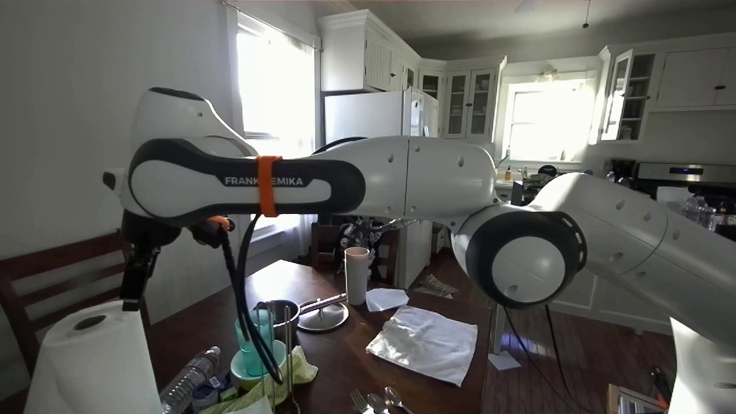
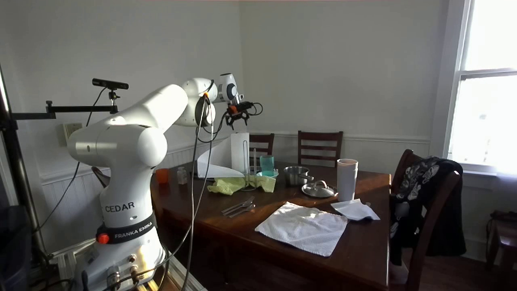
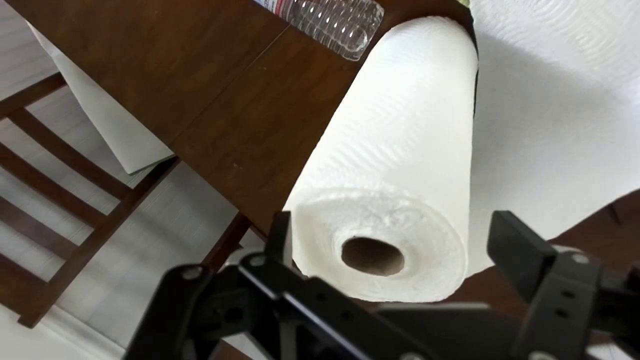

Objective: Take the paper towel roll off its holder and place it on the table

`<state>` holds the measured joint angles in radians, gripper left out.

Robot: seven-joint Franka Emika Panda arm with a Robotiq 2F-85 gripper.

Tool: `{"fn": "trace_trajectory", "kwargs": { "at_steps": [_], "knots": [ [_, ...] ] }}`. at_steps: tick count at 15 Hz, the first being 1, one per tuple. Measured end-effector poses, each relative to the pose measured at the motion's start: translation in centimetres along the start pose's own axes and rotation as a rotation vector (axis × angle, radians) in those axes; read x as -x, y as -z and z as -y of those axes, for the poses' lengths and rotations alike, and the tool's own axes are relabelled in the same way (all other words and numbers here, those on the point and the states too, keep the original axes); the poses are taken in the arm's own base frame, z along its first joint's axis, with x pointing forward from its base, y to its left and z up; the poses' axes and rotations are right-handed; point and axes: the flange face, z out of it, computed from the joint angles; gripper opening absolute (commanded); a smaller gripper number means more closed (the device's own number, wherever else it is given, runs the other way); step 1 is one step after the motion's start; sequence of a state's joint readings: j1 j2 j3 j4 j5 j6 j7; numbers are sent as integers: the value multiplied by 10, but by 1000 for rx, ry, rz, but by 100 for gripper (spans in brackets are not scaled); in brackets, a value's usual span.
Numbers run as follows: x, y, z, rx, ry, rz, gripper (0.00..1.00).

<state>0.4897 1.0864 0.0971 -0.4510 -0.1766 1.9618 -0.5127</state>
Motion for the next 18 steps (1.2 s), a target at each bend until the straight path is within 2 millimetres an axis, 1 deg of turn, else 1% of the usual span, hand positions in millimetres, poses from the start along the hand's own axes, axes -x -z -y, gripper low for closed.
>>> {"fn": "trace_trajectory", "kwargs": {
  "at_steps": [4,7,8,10,13,16,18],
  "knots": [
    [8,3,-2,-47,-16,47,100],
    [21,6,2,-122,-67,156,100],
    [25,11,4,-150,-92,195,100],
    [31,26,9,-205,-142,261,100],
    [36,61,14,-243,-259,332,100],
    [39,99,8,-209,-420,362,100],
    [42,120,1,-181,-528,373,100]
  ]
}}
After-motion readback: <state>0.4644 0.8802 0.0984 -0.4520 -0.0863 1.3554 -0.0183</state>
